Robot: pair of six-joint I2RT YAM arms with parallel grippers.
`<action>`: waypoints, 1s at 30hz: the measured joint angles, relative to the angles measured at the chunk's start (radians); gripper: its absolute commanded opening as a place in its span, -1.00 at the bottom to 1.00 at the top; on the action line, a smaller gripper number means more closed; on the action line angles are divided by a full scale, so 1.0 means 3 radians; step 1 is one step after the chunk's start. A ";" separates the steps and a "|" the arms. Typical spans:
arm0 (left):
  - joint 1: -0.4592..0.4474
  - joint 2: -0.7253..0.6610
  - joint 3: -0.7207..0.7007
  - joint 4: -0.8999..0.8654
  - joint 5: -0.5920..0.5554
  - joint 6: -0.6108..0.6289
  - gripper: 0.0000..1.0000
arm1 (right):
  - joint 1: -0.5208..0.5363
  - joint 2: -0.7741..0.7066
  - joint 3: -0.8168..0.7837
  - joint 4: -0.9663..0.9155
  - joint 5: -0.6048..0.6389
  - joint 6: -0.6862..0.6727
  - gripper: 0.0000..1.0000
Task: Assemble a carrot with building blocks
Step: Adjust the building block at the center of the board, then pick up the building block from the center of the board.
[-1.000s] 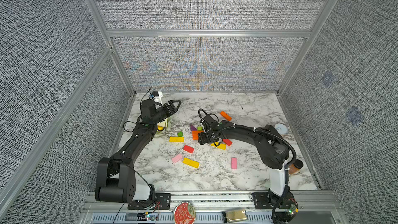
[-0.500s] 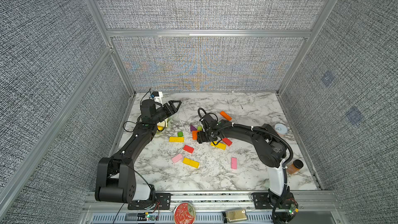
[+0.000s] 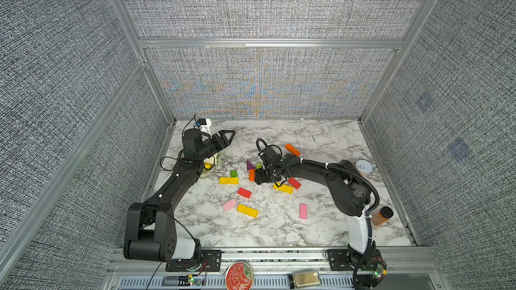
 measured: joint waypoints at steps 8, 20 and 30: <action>-0.0001 0.0000 0.0000 0.0001 0.0001 -0.0003 0.53 | 0.0011 -0.0201 -0.0046 -0.0094 0.0104 -0.0004 0.45; 0.0000 0.0018 0.0000 0.0025 0.0006 -0.0015 0.54 | -0.0534 -0.0782 0.0084 -0.0482 0.0712 -0.0451 0.43; -0.0001 0.0031 0.0000 0.0058 0.0033 -0.0042 0.54 | -0.1432 -0.0111 0.0833 -0.0938 0.0608 -0.1269 0.50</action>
